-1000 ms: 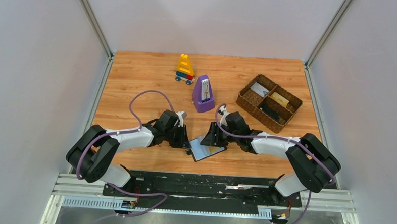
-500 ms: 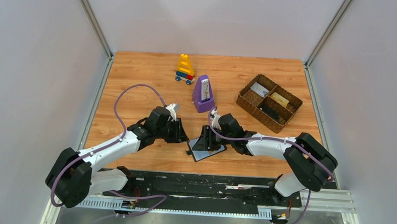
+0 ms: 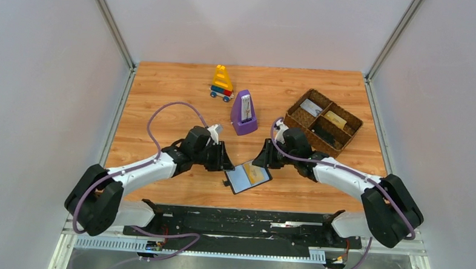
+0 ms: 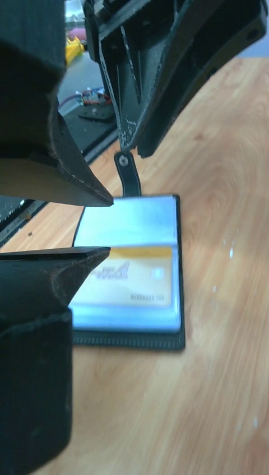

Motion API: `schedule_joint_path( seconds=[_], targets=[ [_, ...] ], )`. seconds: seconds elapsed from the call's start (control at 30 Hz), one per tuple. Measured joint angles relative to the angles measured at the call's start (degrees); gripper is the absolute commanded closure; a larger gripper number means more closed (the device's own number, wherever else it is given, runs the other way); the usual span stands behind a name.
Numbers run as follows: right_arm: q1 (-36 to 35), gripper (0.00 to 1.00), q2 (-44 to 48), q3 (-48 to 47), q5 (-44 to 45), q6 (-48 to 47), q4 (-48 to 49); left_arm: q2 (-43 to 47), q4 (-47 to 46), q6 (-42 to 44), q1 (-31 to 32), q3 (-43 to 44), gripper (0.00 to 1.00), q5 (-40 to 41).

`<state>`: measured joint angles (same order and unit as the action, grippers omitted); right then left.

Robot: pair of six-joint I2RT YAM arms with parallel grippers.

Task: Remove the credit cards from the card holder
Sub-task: Remove the credit card from the card holder.

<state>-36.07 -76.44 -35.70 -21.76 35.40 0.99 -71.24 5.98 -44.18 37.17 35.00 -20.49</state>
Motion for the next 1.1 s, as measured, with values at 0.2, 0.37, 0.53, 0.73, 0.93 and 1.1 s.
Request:
schedule_joint_path(
  seconds=[0.2,0.37,0.53,0.73,0.93,1.1],
  targets=[
    [5.27,0.64,-3.98,-0.04,0.35,-3.34,-2.73,-7.72,-5.81,-1.7,0.37,0.0,0.65,-0.52],
    [6.54,0.65,-8.13,-1.03,0.44,-5.2,-4.11,-12.33,-11.17,-2.71,0.48,0.0,0.63,-0.66],
    [6.54,0.7,-11.69,-2.6,0.22,-5.9,-4.15,-16.46,-16.31,-3.74,0.63,0.0,0.63,-0.68],
    [6.54,0.77,-12.26,-2.71,0.37,-5.86,-4.02,-20.37,-20.0,-4.83,0.61,0.02,0.64,-0.79],
    [6.6,0.83,-12.63,-2.54,0.66,-5.51,-3.45,-22.1,-22.99,-5.46,0.63,0.33,0.64,-1.11],
    [6.71,0.84,-12.94,-1.92,0.35,-5.07,-1.9,-22.32,-23.87,-5.62,0.63,0.33,0.63,-1.07]
  ],
)
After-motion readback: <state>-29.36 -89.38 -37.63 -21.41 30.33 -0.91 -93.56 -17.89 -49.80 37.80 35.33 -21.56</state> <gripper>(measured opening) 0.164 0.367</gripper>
